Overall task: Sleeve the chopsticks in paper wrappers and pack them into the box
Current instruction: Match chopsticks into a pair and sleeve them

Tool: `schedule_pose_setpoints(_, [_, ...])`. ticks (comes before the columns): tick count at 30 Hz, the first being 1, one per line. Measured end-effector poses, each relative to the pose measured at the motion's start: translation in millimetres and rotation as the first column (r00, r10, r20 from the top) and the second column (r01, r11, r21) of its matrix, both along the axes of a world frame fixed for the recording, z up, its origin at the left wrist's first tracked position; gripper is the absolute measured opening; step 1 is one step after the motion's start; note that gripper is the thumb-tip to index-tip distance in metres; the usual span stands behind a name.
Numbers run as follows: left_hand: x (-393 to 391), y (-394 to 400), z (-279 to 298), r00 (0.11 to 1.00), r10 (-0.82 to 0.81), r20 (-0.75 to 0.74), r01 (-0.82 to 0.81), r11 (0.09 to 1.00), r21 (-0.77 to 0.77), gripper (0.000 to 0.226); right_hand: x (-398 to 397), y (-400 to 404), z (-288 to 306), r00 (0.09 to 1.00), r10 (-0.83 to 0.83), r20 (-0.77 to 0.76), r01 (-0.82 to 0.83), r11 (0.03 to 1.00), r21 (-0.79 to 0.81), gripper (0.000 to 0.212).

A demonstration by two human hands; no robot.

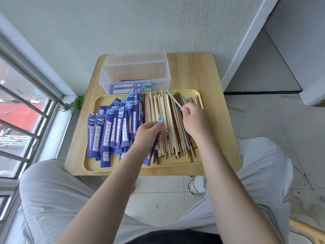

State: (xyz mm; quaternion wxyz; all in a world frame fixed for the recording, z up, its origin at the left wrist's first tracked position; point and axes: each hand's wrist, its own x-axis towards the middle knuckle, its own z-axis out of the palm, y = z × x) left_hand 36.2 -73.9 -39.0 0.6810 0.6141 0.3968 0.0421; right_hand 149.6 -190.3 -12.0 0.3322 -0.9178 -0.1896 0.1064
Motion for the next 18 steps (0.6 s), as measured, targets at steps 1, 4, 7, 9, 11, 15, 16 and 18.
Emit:
schedule_pose_setpoints(1, [-2, 3, 2, 1.000, 0.010, 0.006, -0.010, 1.000, -0.003, 0.017, 1, 1, 3, 1.000, 0.023, -0.015, -0.022, 0.999, 0.046, 0.027])
schedule_pose_setpoints(4, [-9, 11, 4, 1.000, 0.024, 0.020, -0.024, 1.000, 0.001, 0.010, 1, 6, 10, 0.989, 0.049, -0.143, -0.015, 0.973, 0.230, 0.017])
schedule_pose_setpoints(7, [-14, 18, 4, 0.999, 0.030, 0.029, -0.030, 0.999, 0.023, 0.006, -2, 8, 21, 0.917, 0.046, -0.396, 0.197, 0.811, 0.551, 0.012])
schedule_pose_setpoints(9, [-18, 21, 5, 0.999, 0.015, 0.040, -0.016, 1.000, 0.023, 0.004, -4, 8, 28, 0.843, 0.133, -0.521, 0.325, 0.647, 0.690, 0.012])
schedule_pose_setpoints(11, [-21, 24, 5, 0.999, -0.012, 0.049, 0.011, 1.000, 0.007, 0.004, -4, 8, 32, 0.801, 0.206, -0.562, 0.397, 0.521, 0.756, 0.011])
schedule_pose_setpoints(15, [-24, 25, 9, 0.995, -0.064, 0.076, 0.066, 0.998, -0.015, 0.003, -1, 10, 31, 0.827, 0.127, -0.547, 0.425, 0.495, 0.758, 0.014])
schedule_pose_setpoints(16, [-25, 25, 11, 0.993, -0.086, 0.084, 0.088, 0.996, -0.025, 0.003, 0, 11, 30, 0.830, 0.109, -0.548, 0.429, 0.503, 0.750, 0.015])
schedule_pose_setpoints(18, [-27, 24, 15, 0.985, -0.145, 0.098, 0.148, 0.989, -0.030, 0.004, 3, 10, 27, 0.828, 0.085, -0.554, 0.437, 0.520, 0.734, 0.017])
